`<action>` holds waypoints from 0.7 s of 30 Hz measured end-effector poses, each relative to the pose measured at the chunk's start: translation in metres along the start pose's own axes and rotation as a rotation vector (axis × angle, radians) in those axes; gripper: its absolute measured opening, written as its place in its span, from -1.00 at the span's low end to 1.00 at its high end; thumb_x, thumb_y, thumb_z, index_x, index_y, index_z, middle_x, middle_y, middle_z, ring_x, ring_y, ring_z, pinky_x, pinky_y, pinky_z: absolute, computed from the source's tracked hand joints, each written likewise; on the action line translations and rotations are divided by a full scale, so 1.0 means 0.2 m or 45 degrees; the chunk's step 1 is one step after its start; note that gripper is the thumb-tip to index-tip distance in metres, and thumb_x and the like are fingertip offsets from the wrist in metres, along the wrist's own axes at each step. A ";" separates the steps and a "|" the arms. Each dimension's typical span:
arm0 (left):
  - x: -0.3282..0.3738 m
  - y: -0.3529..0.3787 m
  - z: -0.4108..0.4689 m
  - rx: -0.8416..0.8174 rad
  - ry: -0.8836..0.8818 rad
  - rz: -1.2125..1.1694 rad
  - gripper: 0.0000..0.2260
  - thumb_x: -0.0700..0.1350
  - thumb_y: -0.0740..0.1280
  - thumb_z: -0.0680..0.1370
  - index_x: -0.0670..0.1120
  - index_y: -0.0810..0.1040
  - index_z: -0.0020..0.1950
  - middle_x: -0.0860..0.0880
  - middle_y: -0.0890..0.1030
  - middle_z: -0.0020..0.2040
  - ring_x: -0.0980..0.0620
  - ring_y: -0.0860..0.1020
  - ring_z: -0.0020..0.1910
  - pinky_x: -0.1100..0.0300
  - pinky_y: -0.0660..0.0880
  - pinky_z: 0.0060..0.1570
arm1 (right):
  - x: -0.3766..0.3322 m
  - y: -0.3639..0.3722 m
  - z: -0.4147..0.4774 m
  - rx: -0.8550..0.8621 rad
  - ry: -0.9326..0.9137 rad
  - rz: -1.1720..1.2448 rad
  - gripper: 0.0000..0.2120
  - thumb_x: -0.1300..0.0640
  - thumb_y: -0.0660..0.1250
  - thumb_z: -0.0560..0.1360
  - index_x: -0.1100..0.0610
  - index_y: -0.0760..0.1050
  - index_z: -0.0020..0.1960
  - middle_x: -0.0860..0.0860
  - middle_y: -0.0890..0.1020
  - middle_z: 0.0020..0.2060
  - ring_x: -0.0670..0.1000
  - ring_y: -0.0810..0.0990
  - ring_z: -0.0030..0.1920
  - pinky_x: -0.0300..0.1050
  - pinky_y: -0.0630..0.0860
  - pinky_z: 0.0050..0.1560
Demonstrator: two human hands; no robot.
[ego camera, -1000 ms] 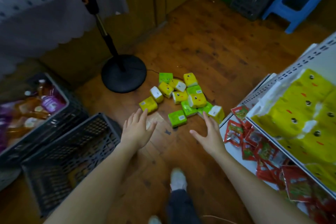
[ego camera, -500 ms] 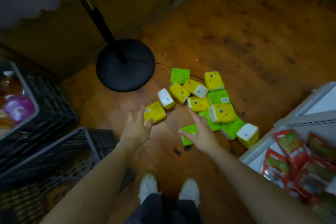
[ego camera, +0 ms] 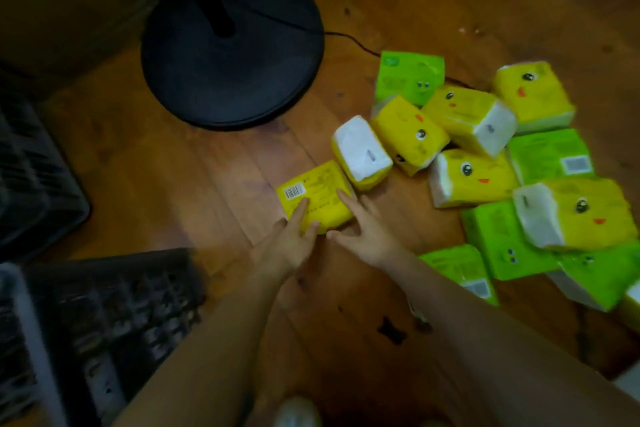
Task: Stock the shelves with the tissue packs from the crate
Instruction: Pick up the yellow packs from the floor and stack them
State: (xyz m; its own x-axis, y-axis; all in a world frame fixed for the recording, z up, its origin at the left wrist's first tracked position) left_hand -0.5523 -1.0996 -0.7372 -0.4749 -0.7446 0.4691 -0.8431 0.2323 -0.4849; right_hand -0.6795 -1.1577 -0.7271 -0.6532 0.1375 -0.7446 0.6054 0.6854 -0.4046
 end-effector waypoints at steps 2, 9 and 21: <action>0.01 0.01 0.01 0.002 -0.013 -0.212 -0.32 0.27 0.21 0.44 0.12 0.12 0.51 -0.18 0.30 0.44 -0.10 0.31 0.42 0.02 0.24 0.41 | 0.00 0.01 0.04 0.029 -0.009 0.085 -0.26 0.10 0.46 0.40 0.05 0.17 0.47 0.13 0.20 0.45 0.05 0.19 0.46 -0.20 0.17 0.37; 0.10 -0.13 -0.27 0.072 -0.055 -0.465 -0.50 -0.07 0.23 0.60 -0.04 0.15 0.51 -0.03 0.36 0.31 0.17 0.32 0.22 0.48 0.28 -0.02 | -0.27 -0.10 -0.21 0.131 -0.037 0.147 -0.27 0.20 0.46 0.38 0.13 0.20 0.45 0.17 0.33 0.31 -0.03 0.30 0.34 -0.46 0.09 0.24; 1.16 -1.04 -1.46 0.296 0.217 -0.499 -0.37 0.16 0.18 0.57 0.27 -0.15 0.49 0.01 0.12 0.52 -0.12 0.15 0.47 -0.12 0.24 0.39 | -1.59 -1.06 -1.10 0.394 -0.244 0.111 -0.38 0.19 0.41 0.41 0.01 0.28 0.41 0.05 0.26 0.40 -0.19 0.30 0.31 -0.59 0.11 0.14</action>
State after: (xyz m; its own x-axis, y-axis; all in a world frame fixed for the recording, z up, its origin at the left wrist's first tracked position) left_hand -0.5614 -1.1381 -0.3116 -0.1835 -0.6302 0.7545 -0.8974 -0.2058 -0.3902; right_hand -0.6995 -1.1901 -0.2879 -0.5142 0.0294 -0.8572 0.7828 0.4245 -0.4550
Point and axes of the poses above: each hand's wrist, its own z-axis towards the middle knuckle, its own y-axis out of the palm, x = y × z, the point moved 10 cm from there along z, towards the middle knuckle
